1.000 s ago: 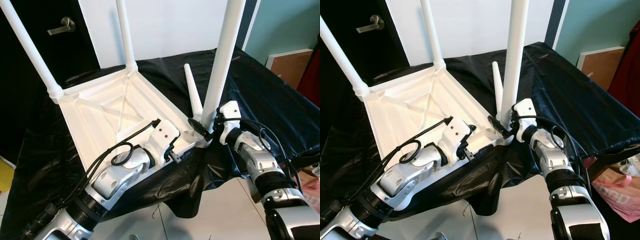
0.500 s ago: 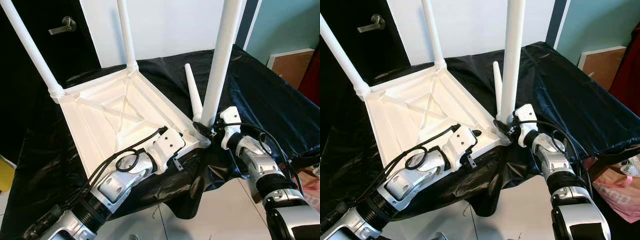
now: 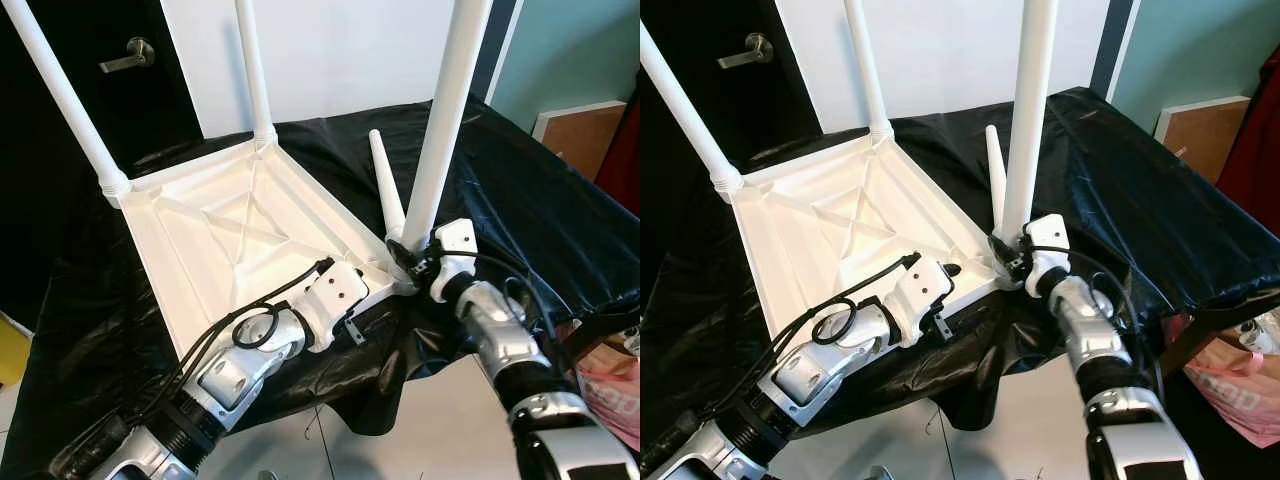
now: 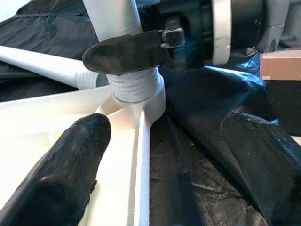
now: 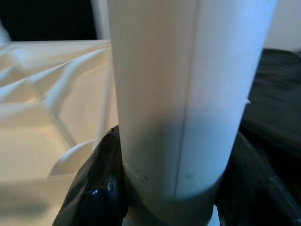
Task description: Building children table
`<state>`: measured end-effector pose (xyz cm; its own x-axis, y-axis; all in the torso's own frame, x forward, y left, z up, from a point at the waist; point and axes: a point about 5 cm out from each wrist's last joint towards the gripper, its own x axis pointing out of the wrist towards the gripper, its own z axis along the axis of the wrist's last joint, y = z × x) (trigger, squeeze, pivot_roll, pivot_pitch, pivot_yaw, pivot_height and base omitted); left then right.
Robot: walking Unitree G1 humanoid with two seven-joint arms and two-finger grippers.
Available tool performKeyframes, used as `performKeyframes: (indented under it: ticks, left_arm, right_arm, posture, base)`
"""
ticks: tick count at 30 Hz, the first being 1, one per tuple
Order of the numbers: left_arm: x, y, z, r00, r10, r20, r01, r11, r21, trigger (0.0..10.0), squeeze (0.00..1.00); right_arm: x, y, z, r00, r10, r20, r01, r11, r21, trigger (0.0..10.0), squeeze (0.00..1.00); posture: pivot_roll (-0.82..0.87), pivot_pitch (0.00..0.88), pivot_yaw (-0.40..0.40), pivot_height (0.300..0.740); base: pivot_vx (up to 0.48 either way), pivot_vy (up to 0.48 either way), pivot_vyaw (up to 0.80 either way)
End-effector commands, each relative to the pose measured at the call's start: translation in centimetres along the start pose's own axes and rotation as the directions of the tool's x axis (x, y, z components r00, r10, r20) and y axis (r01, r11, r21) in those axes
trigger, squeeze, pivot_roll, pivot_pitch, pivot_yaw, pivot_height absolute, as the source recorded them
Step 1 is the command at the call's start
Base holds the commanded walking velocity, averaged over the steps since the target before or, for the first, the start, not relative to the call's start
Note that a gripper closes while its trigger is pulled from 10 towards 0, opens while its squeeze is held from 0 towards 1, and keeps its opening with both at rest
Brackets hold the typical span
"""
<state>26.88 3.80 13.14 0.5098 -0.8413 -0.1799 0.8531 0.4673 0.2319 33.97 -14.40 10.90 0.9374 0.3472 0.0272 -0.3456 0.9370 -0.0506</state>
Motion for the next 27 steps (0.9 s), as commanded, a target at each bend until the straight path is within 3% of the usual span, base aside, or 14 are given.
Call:
performKeyframes:
  ticks: [1,6,11,14,18,27]
  left_arm:
    - [-0.2,-0.1,-0.4,0.999,-0.03,-0.014,0.03,1.0,0.006,10.0,0.0]
    - [-0.2,-0.2,-0.3,0.999,-0.031,-0.012,0.031,1.0,0.006,10.0,0.0]
    - [-0.2,-0.2,-0.3,0.999,-0.03,-0.012,0.031,1.0,0.006,10.0,0.0]
    - [-0.2,-0.2,-0.2,1.0,-0.021,-0.007,0.021,1.0,-0.011,10.0,0.0]
    - [-0.2,-0.2,-0.2,1.0,-0.02,-0.005,0.02,1.0,-0.015,10.0,0.0]
    - [-0.4,0.1,0.0,1.0,-0.018,-0.006,0.018,1.0,-0.017,10.0,0.0]
  right_arm:
    - [-0.8,0.4,-2.4,0.99,-0.065,-0.123,0.071,0.997,0.044,10.0,0.0]
    - [-0.9,1.3,-2.4,0.973,-0.202,-0.111,0.211,0.974,0.075,10.0,0.0]
    - [-0.9,1.4,-2.4,0.969,-0.221,-0.114,0.23,0.97,0.076,10.0,0.0]
    - [-1.4,2.3,-2.0,0.882,-0.461,-0.101,0.469,0.88,0.079,10.0,0.0]
    - [-1.4,2.5,-1.7,0.871,-0.483,-0.091,0.49,0.868,0.08,10.0,0.0]
    - [-1.4,3.5,-0.7,0.903,-0.429,-0.022,0.429,0.898,0.095,10.0,0.0]
  posture:
    - [-0.12,0.0,0.039,0.74]
    - [-0.11,0.0,0.036,0.74]
    - [-0.11,0.0,0.036,0.74]
    - [-0.11,0.0,0.032,0.74]
    - [-0.11,0.0,0.035,0.74]
    - [-0.11,0.0,0.04,0.74]
  base:
    - [0.0,0.0,0.0]
    - [0.0,0.0,0.0]
    - [0.0,0.0,0.0]
    - [0.0,0.0,0.0]
    - [0.0,0.0,0.0]
    - [0.0,0.0,0.0]
